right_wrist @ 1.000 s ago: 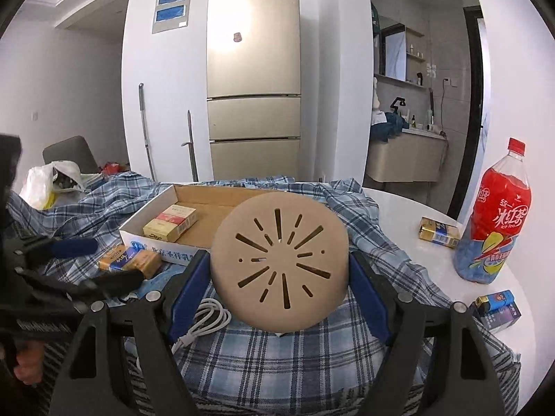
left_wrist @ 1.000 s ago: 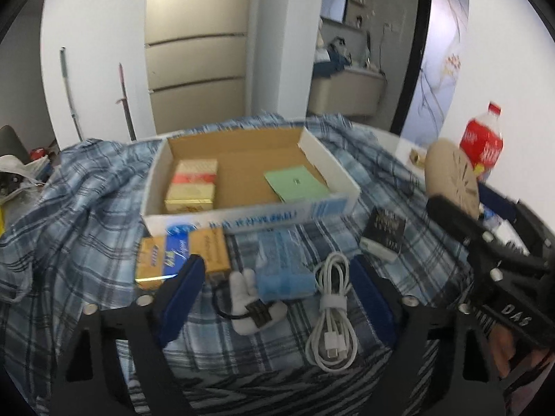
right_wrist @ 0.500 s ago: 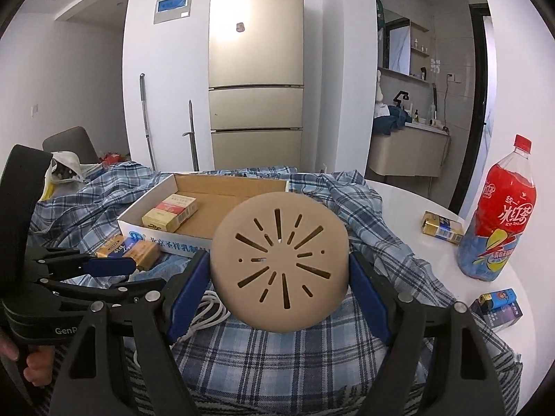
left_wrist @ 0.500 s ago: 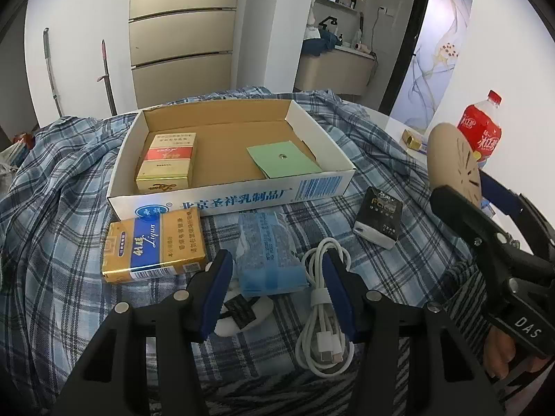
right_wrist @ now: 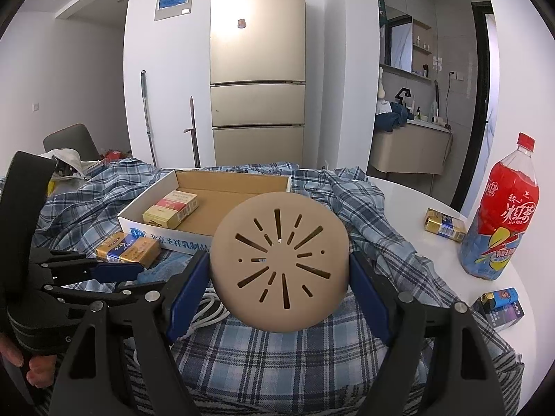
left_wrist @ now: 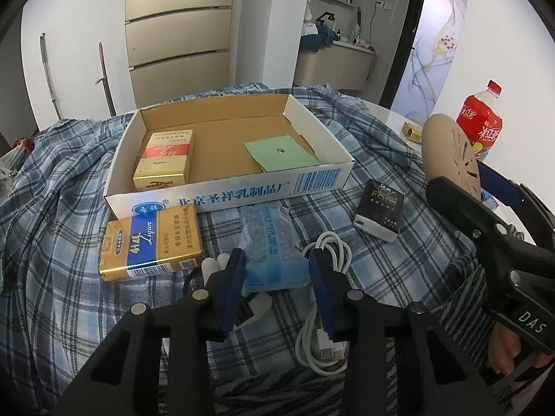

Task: Organize soft objects
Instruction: 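Lift the beige disc with the right gripper while the left gripper grasps the blue plastic bag, then carry the disc and blue bag over the box and release them inside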

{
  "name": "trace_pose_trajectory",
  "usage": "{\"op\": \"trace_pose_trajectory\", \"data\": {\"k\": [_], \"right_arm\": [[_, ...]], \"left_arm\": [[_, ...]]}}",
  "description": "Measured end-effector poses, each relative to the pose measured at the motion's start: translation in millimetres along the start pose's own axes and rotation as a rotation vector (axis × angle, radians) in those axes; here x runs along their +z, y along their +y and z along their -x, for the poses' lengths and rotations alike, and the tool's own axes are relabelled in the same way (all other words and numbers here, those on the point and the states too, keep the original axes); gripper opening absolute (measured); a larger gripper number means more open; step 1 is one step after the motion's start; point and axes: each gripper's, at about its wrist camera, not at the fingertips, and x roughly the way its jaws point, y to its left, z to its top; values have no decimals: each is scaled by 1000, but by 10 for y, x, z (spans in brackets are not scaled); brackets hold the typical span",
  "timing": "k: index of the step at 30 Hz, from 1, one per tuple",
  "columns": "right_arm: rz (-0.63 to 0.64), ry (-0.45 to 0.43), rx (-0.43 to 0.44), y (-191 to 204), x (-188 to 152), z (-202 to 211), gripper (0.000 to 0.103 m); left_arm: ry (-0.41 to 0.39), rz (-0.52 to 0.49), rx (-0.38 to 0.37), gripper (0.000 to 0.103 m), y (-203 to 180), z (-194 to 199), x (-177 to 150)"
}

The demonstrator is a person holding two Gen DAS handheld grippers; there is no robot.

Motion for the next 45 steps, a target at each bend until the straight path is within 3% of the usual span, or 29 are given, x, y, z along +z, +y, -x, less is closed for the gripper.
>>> {"op": "trace_pose_trajectory", "data": {"k": [12,18,22,30,39,45], "right_arm": [[-14,-2,12,-28,-10,2,79],[10,-10,11,29,2,36,79],[38,5,5,72,72,90,79],[65,-19,53,115,453,265,79],[83,-86,117,164,1147,149,79],[45,-97,109,101,1272,-249,79]], "left_arm": [[-129,3,51,39,-22,426,-27],[-207,-13,125,39,-86,800,16],[-298,-65,184,39,-159,1125,142],[-426,-32,184,39,-81,1496,576],[-495,19,203,39,83,1420,967],[-542,30,206,39,209,1155,1092]]}}
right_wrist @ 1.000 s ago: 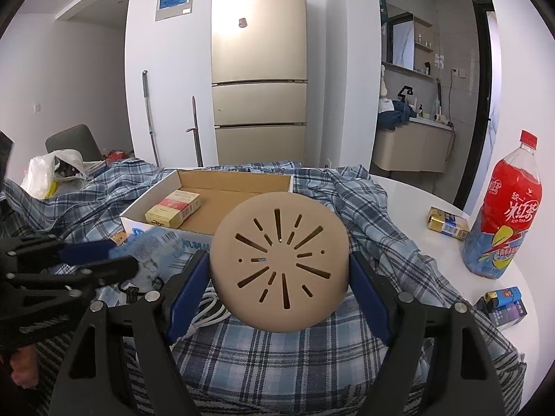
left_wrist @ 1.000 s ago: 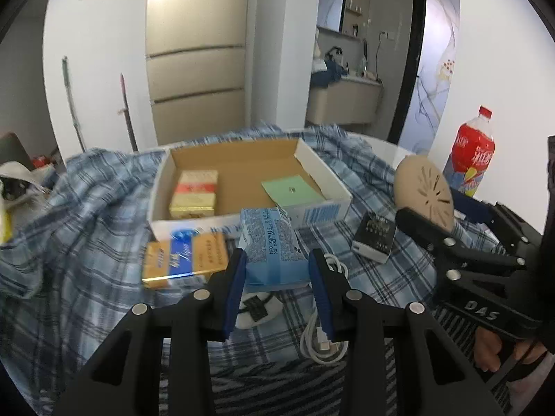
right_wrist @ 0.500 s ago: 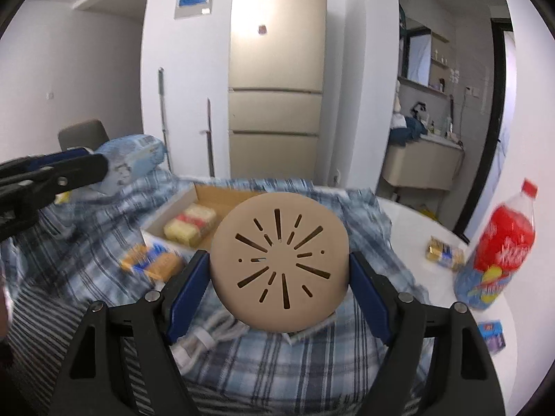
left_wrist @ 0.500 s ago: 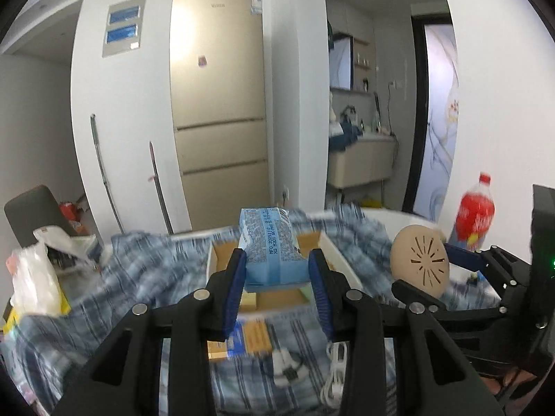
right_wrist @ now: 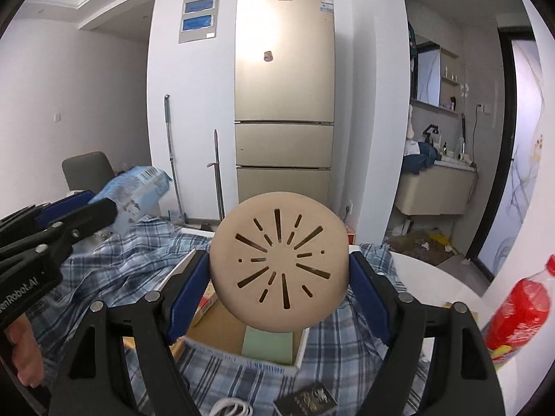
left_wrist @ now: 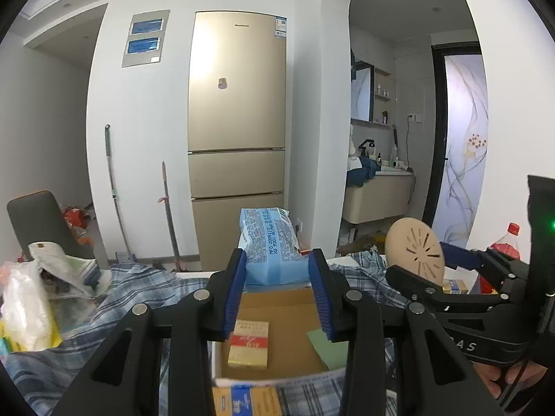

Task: Organize soft objects
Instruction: 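Carry the disc and blue bag over the box and release them inside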

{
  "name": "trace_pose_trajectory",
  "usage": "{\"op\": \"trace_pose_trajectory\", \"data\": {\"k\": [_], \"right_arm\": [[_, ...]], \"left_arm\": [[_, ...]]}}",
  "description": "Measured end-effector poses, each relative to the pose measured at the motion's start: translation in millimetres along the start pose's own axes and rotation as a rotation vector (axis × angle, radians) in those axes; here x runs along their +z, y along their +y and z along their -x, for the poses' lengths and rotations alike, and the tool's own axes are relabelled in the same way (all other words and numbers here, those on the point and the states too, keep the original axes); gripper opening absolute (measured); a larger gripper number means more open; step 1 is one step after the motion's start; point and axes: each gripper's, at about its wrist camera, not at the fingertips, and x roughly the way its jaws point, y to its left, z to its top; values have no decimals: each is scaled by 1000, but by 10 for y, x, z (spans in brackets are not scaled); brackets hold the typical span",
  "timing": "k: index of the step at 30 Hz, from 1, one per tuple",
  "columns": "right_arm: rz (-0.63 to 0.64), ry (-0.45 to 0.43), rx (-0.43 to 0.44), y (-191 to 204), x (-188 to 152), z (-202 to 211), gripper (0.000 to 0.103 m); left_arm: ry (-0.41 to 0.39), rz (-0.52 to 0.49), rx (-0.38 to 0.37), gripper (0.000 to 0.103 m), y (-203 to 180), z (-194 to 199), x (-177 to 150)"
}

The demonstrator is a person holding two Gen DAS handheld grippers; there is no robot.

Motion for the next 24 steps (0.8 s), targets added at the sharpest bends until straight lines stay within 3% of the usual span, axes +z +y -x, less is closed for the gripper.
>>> {"op": "trace_pose_trajectory", "data": {"k": [4,12,18,24], "right_arm": [[15,-5,26,-23,-130,-280,79],[37,149,70,-19,-575,-800,79],[59,232,72,-69,-787,-996,79],[99,248,92,45,-842,-1016,79]], "left_arm": [[27,18,-41,39,58,-248,-174],[162,25,-37,39,119,-707,-764],[212,44,-43,39,168,-864,-918],[216,38,-43,39,164,-880,-938]]}}
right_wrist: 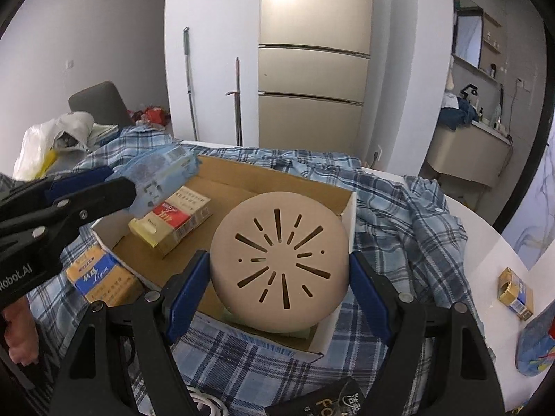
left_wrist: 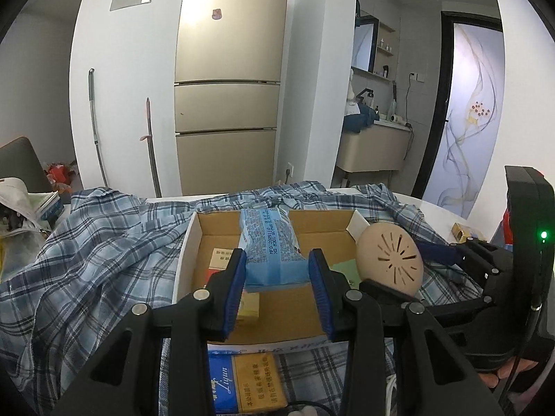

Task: Organize soft objects
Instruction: 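Carry the disc and blue bag over the box and release them inside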

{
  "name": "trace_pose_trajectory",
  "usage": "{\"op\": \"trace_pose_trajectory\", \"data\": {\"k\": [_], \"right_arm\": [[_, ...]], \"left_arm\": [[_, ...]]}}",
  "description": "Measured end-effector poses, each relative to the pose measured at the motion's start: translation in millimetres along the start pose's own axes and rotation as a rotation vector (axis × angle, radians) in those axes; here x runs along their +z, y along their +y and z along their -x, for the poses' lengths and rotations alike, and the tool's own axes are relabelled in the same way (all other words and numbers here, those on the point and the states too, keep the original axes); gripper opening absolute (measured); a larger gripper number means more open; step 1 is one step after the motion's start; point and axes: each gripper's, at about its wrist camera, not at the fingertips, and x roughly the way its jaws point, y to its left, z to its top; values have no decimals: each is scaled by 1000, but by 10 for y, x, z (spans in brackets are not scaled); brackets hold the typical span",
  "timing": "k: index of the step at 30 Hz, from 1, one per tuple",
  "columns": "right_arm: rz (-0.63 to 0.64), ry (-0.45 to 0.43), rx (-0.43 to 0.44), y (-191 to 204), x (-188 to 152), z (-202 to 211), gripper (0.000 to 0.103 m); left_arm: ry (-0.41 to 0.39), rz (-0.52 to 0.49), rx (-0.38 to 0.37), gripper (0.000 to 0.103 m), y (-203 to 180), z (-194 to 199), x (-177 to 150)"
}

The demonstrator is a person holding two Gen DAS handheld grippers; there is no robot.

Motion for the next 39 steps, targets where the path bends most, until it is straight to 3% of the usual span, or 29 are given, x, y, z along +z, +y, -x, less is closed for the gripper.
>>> {"op": "trace_pose_trajectory", "data": {"k": [8,13,15,16,19,20,21,35,39], "right_arm": [[-1,45,9,4,-29,-100,83],[-53,19,-24,-114,-15,-51,96],[-86,10,-31,-181,-9,-31,97],[-101,12,-36,-213,-7,-30,97],[-151,24,-33,-312,-11,-47,97],[-164,27,-29,-330,-8,-53,97],[-175,26,-28,-351,-7,-49,97],[-166,-26,-73,-376,38,81,97],[-167,-42,-71,-414,97,159,97]], "left_arm": [[26,-6,-21,39,-25,-44,-22],[101,-19,-48,39,-79,-199,-92],[147,-42,-51,50,-131,-287,-138],[156,-48,-41,62,-150,-308,-150],[132,-56,-25,71,-176,-266,-162],[122,-51,-21,83,-166,-250,-162],[110,-45,-13,86,-150,-230,-164],[23,-43,36,86,-96,-28,-53],[-37,-39,40,86,-107,170,81]]}}
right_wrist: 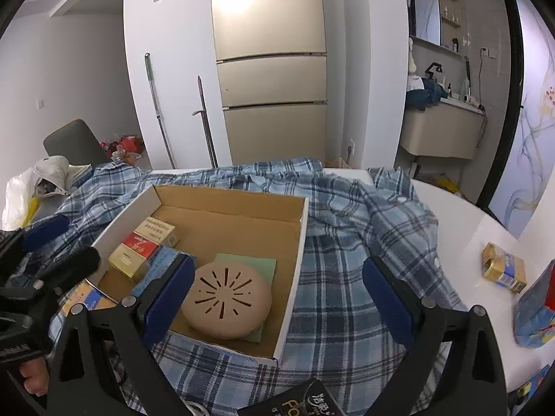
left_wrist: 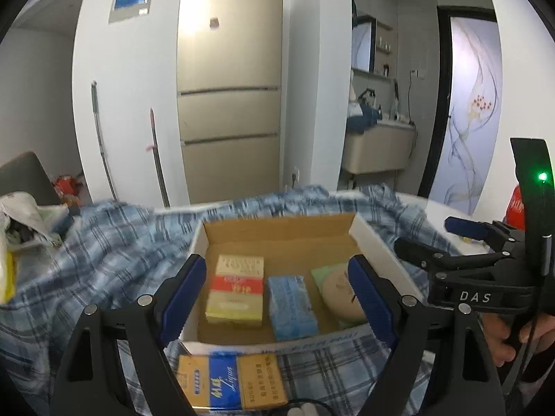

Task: Organize soft objects
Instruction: 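Carry the disc and blue bag over the box and release them inside, then raise both open grippers up and away from the white box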

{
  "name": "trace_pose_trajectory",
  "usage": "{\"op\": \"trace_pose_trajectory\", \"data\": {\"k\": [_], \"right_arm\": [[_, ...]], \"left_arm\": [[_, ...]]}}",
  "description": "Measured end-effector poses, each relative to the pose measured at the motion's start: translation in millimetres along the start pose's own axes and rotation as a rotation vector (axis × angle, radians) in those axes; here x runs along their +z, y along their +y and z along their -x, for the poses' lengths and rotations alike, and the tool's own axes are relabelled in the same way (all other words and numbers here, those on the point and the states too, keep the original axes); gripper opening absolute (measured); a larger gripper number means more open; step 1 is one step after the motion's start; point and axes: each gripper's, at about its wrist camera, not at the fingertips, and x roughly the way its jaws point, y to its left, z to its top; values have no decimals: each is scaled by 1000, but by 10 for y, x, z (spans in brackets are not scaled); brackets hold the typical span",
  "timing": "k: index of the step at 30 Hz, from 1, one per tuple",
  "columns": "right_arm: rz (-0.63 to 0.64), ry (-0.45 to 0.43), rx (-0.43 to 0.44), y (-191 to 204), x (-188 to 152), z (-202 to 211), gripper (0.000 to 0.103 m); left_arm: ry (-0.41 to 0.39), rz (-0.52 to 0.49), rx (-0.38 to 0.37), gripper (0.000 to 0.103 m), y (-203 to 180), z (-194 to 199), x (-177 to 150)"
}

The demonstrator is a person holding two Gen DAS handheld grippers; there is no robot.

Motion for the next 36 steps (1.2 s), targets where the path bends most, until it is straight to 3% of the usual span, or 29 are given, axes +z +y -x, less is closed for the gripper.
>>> {"op": "trace_pose_trajectory", "data": {"k": [3,6,13,19,21,29,33,36], "right_arm": [[5,-74,-41,-54,124,210,97],[-15,-133,-22,-122,252,475,97],[-44,-210,49,-134,375,1016,97],[25,-298,62,-26,361,1455,98],[21,-323,76,-16,361,1572,103],[18,-393,50,-14,223,1896,103],[19,-371,41,-43,105,1876,103],[14,-325,41,-86,4,1759,103]], "left_arm": [[-29,43,-29,86,40,209,142],[-104,75,-27,86,34,502,270],[-260,23,-32,87,-49,1230,493],[-356,-5,-24,103,-176,1740,533],[-363,-15,-28,103,-242,1860,520],[-340,-15,-18,103,-344,1962,331],[-312,45,-45,103,-304,1925,203],[-306,54,-17,103,-310,1886,81]]}}
